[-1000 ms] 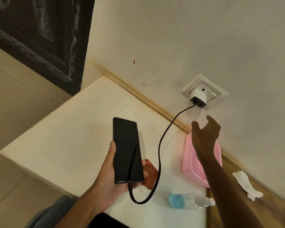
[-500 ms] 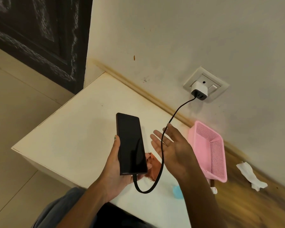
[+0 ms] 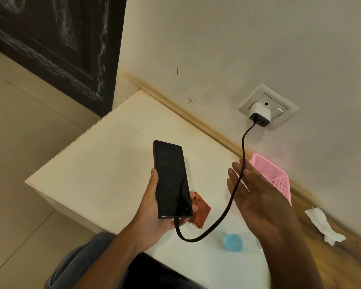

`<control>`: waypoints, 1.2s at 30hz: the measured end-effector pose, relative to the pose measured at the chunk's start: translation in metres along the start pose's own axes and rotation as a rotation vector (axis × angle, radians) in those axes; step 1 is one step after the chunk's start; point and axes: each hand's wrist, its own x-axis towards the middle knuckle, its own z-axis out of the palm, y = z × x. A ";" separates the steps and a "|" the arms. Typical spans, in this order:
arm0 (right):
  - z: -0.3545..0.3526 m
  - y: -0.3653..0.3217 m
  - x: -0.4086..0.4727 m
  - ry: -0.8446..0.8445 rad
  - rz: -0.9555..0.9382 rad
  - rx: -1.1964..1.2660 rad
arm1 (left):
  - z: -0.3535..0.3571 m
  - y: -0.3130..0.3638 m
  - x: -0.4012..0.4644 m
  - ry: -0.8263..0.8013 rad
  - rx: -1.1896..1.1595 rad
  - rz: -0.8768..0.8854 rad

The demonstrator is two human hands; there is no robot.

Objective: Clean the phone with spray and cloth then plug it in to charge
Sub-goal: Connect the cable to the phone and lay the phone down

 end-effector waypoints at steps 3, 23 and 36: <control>-0.004 0.003 -0.002 0.016 0.001 0.014 | 0.000 0.001 0.000 -0.009 -0.005 -0.002; -0.037 -0.012 -0.013 0.016 -0.042 0.010 | 0.004 -0.001 0.003 0.167 0.022 0.129; -0.070 -0.031 0.007 -0.012 -0.049 -0.083 | 0.009 0.004 0.062 0.120 0.034 0.219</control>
